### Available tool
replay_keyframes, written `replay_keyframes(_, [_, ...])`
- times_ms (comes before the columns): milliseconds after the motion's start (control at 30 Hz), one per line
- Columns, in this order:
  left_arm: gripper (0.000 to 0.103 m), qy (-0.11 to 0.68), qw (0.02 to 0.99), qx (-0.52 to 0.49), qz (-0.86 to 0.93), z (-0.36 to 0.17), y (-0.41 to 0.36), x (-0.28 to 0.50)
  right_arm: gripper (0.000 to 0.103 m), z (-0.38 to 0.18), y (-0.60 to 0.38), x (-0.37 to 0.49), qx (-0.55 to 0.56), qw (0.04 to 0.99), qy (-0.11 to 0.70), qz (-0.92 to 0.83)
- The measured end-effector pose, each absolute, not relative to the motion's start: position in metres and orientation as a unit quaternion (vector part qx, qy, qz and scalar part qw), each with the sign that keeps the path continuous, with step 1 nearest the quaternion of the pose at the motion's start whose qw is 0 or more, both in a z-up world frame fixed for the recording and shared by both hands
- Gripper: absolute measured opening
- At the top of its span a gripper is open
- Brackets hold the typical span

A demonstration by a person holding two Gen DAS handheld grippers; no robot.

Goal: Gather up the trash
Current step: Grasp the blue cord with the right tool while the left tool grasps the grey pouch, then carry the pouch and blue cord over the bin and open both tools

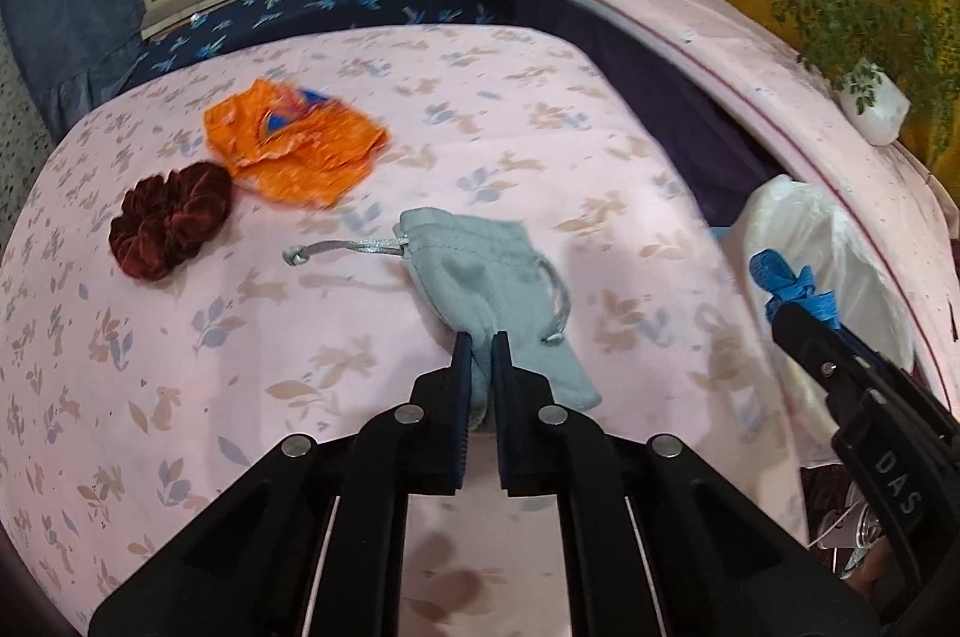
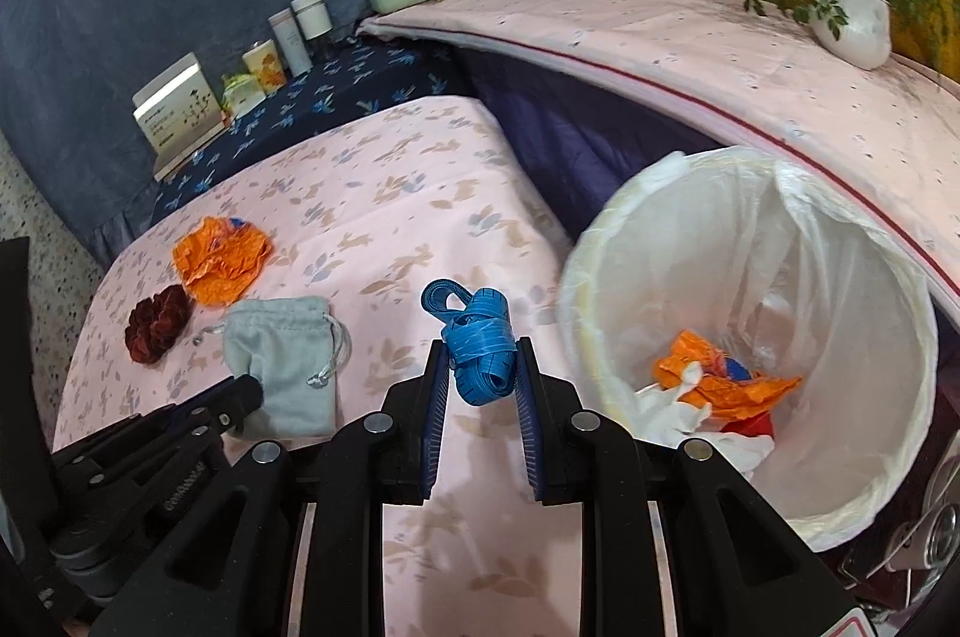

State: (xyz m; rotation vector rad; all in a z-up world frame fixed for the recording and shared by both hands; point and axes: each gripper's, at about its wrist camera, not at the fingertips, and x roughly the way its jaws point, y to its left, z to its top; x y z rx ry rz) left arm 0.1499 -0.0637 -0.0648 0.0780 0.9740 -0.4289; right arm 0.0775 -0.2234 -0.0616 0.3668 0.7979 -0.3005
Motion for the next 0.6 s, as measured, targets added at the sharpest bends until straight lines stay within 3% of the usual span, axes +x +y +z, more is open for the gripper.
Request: replay_keyframes(600, [0.006, 0.418, 0.841, 0.052, -0.339, 0.003, -0.173, 0.102, 0.021, -0.054, -0.323, 0.009, 0.237, 0.879, 0.339, -0.237])
